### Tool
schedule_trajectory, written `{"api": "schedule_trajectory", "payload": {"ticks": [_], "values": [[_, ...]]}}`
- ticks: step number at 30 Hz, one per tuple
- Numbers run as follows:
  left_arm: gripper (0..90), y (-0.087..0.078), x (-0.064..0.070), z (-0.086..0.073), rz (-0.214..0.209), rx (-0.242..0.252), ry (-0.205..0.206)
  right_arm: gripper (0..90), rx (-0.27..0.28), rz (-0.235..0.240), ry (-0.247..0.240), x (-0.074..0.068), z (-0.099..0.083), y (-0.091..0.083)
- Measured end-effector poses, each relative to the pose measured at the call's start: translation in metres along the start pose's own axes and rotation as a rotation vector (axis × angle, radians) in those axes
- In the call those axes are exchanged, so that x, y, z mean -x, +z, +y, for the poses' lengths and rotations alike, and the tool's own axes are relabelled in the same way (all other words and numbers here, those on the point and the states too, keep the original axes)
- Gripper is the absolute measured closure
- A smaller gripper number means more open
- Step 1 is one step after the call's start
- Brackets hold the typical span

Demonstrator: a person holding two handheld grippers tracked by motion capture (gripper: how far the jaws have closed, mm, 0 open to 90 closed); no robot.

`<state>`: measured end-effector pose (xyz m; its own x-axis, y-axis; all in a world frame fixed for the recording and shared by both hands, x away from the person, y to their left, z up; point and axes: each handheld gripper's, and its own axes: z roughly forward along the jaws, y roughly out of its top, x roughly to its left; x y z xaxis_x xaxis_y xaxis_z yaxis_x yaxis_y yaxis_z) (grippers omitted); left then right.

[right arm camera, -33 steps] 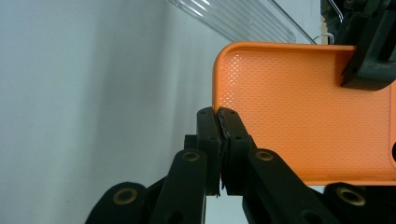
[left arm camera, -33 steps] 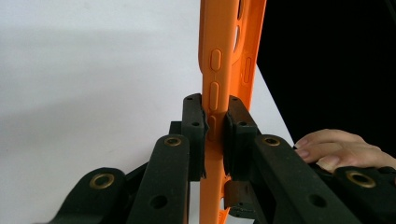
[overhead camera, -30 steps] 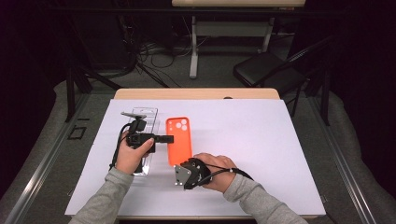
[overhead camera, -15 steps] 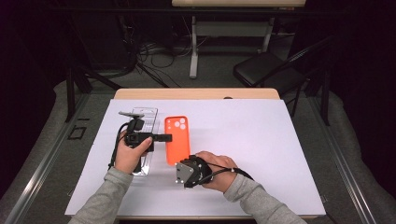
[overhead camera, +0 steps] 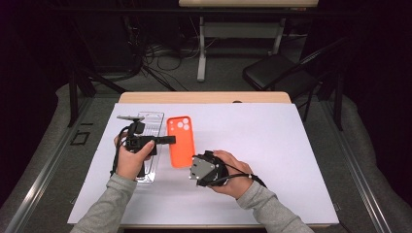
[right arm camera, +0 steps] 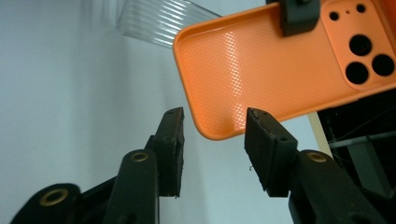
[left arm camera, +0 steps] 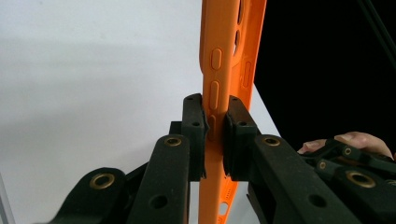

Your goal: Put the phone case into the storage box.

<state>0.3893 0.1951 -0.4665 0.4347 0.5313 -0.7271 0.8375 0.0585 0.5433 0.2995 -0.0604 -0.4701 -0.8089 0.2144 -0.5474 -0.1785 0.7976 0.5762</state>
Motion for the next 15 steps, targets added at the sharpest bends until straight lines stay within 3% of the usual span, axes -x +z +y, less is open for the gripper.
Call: {"api": "schedule_trajectory", "payload": {"ticks": [5,15], "values": [[81.4,-0.002,0.002,0.000,-0.003,0.022,0.020,52.1,0.016,-0.026,0.068,0.007,-0.003,-0.004],[81.4,-0.001,0.002,-0.003,-0.006,0.039,0.034,51.2,0.090,-0.055,0.268,0.022,-0.014,-0.010]]}}
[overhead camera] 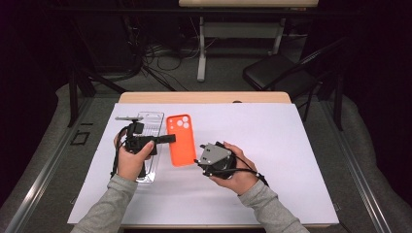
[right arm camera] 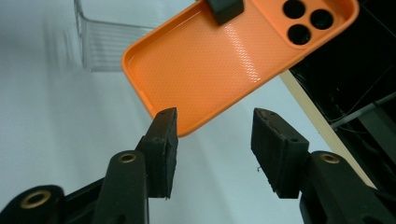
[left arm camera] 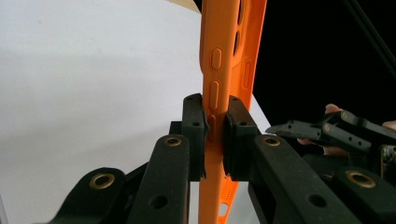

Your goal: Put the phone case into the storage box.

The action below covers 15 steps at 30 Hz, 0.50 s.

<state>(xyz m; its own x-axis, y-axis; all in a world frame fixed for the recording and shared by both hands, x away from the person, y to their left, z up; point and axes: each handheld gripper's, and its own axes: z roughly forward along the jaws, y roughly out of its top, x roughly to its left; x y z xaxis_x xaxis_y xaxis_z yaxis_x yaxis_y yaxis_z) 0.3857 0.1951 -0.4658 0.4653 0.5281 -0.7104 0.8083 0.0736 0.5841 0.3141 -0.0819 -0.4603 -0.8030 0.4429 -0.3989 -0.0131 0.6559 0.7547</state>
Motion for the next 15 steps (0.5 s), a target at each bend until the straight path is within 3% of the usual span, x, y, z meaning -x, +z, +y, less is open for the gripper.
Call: {"api": "schedule_trajectory", "payload": {"ticks": [8,15], "values": [[81.4,-0.001,0.003,-0.001,-0.003,0.021,0.018,52.7,0.045,-0.009,0.079,0.012,-0.002,-0.004],[81.3,-0.002,0.006,-0.002,-0.011,0.043,0.039,49.3,0.038,-0.024,0.172,0.020,-0.003,-0.003]]}}
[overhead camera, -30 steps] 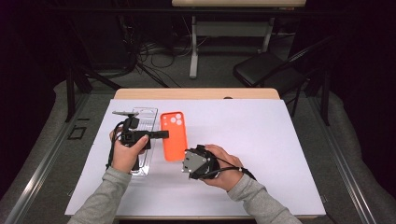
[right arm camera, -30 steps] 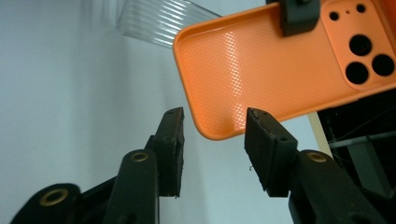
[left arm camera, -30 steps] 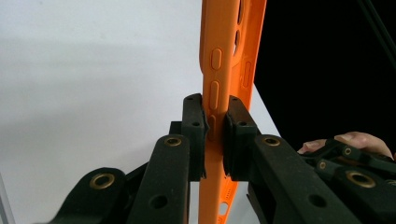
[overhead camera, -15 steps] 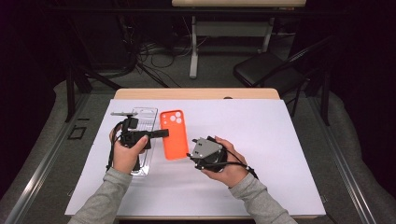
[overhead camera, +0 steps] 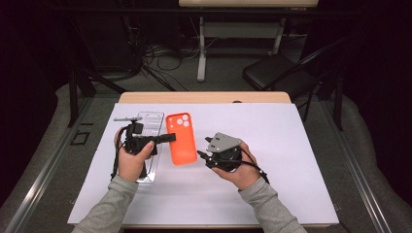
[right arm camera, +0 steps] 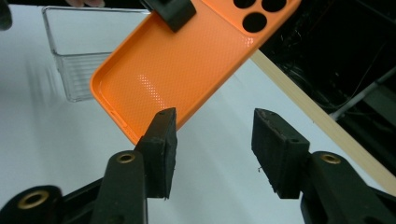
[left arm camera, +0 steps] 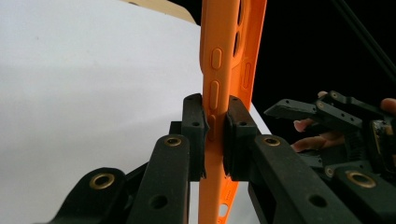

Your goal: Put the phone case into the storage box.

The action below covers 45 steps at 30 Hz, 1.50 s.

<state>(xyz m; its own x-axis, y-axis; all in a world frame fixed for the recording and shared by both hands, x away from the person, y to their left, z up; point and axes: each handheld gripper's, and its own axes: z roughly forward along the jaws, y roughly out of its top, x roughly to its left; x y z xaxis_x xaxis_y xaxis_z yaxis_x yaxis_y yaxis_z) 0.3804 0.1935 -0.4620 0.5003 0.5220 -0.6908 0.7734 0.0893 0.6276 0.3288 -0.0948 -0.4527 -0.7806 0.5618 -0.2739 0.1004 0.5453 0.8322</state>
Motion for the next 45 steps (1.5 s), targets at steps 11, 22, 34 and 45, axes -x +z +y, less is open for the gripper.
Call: {"api": "schedule_trajectory", "payload": {"ticks": [11,22,34,45], "values": [[81.4,-0.001,0.006,-0.002,-0.012,0.030,0.034,45.1,0.040,0.043,0.251,0.019,0.004,-0.001],[81.4,-0.001,0.012,-0.009,-0.025,0.053,0.078,46.4,0.101,0.133,0.463,0.026,0.003,-0.006],[81.4,0.003,0.019,-0.014,-0.039,0.061,0.120,50.6,0.084,0.210,0.564,0.027,-0.007,-0.001],[81.4,0.011,0.026,-0.021,-0.046,0.040,0.161,54.6,0.090,0.233,0.609,0.027,-0.010,-0.004]]}}
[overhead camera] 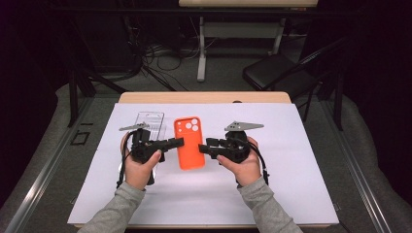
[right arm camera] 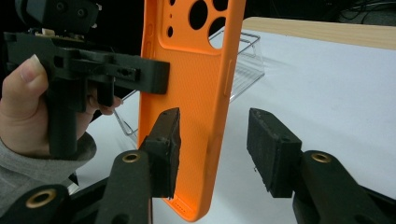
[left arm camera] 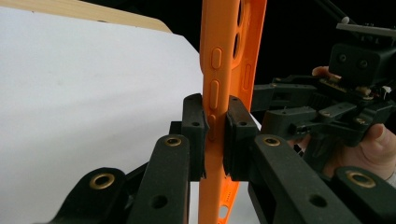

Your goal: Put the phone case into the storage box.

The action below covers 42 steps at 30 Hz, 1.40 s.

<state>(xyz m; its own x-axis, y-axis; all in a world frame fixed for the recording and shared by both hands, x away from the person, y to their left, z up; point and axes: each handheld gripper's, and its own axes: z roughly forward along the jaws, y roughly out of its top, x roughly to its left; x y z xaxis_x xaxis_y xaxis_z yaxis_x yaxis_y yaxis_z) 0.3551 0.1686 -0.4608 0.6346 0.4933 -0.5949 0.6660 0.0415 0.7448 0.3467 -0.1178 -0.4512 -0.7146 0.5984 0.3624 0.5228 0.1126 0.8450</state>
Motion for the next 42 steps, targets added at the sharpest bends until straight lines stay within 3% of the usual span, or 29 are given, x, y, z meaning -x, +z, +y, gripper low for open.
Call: {"api": "schedule_trajectory", "payload": {"ticks": [24,42], "values": [[81.3,0.007,0.006,-0.006,-0.004,-0.022,0.021,59.8,-0.006,0.002,0.039,0.004,-0.002,-0.002],[81.4,0.012,0.008,-0.009,-0.011,-0.040,0.028,70.4,-0.012,0.004,0.080,0.009,-0.003,-0.003]]}}
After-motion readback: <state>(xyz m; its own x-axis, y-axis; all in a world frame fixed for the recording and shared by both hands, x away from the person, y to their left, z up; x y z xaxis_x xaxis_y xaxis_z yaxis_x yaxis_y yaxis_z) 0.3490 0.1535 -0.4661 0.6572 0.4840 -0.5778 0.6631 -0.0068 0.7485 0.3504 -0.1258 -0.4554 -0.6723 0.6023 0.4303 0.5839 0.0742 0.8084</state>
